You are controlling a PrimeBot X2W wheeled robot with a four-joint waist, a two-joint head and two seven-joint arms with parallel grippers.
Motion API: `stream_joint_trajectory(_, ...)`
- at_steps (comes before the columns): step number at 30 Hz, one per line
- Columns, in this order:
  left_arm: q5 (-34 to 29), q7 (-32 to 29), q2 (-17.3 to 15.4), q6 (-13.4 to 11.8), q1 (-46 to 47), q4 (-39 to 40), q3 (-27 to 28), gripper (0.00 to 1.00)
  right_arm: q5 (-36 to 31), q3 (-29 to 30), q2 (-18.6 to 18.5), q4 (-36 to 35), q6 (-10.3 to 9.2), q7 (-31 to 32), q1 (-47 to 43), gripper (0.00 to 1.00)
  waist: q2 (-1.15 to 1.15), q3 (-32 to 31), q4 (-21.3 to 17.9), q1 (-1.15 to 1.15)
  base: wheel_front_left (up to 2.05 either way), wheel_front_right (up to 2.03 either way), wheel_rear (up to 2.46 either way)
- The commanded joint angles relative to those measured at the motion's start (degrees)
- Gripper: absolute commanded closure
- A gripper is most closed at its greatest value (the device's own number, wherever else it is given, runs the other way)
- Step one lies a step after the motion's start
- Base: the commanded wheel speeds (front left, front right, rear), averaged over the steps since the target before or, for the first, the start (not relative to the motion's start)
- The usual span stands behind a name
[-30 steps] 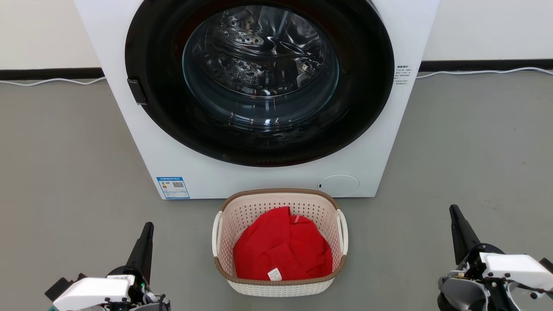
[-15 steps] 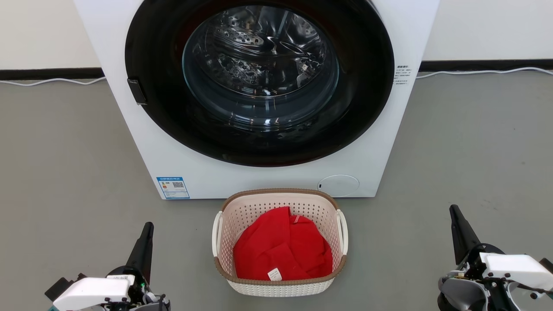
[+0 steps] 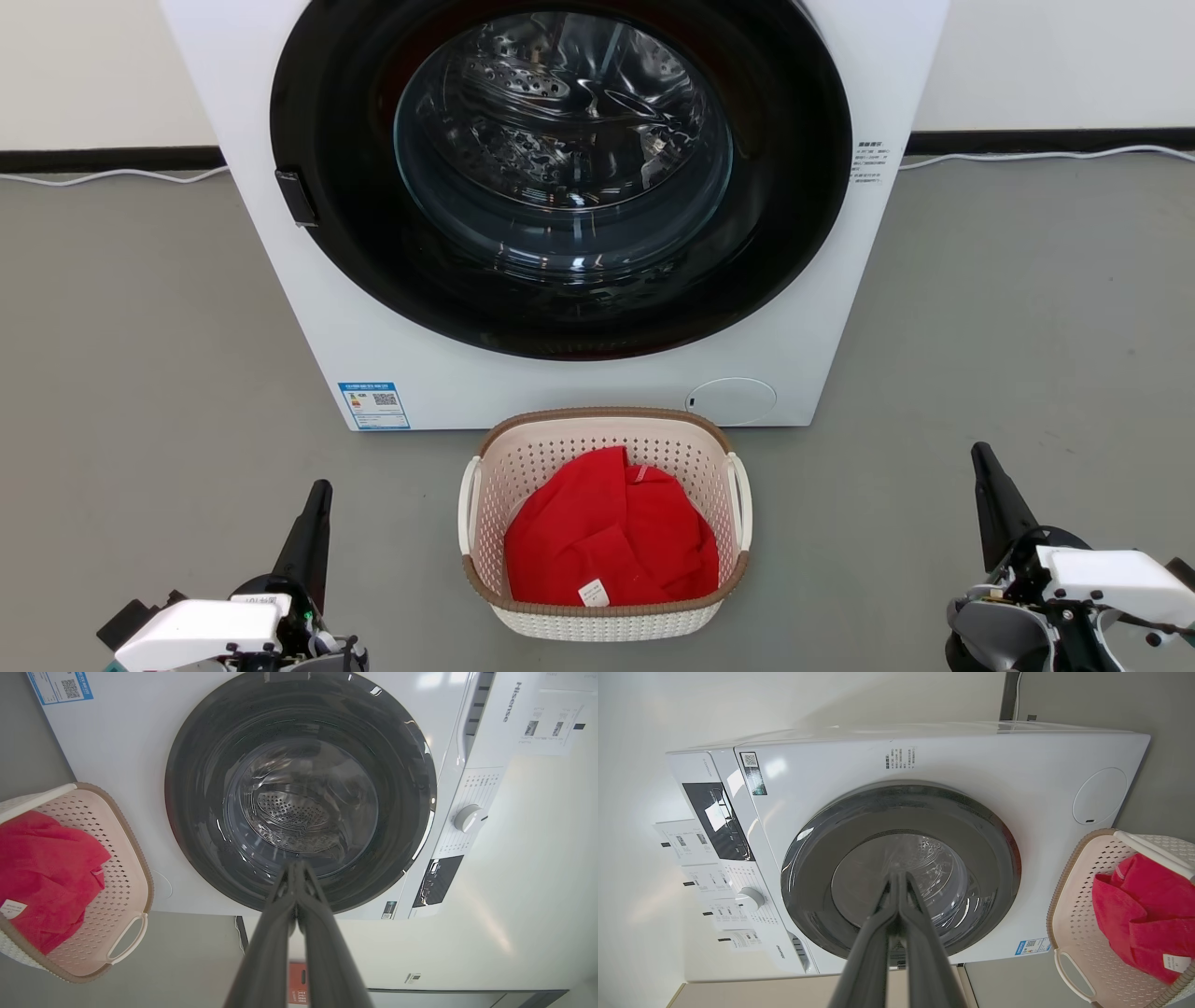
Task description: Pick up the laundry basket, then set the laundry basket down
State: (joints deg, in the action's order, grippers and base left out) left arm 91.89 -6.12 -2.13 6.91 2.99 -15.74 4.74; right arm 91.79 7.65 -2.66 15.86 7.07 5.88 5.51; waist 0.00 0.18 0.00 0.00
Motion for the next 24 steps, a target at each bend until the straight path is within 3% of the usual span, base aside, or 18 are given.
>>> stream_joint_trajectory(1,0.29,-0.36,-0.75,0.58,3.20,1.68,1.77,1.00,0.34,-1.08,-0.21,-1.83,0.42,0.64,0.68,1.00,0.00,0.00,0.00,0.00,0.00,0.00,0.00)
stream_joint_trajectory(24,0.29,-0.36,-0.75,0.58,3.20,1.69,1.77,1.00,0.36,-1.10,-0.21,-1.83,0.42,0.63,0.68,1.00,0.00,0.00,0.00,0.00,0.00,0.00,0.00)
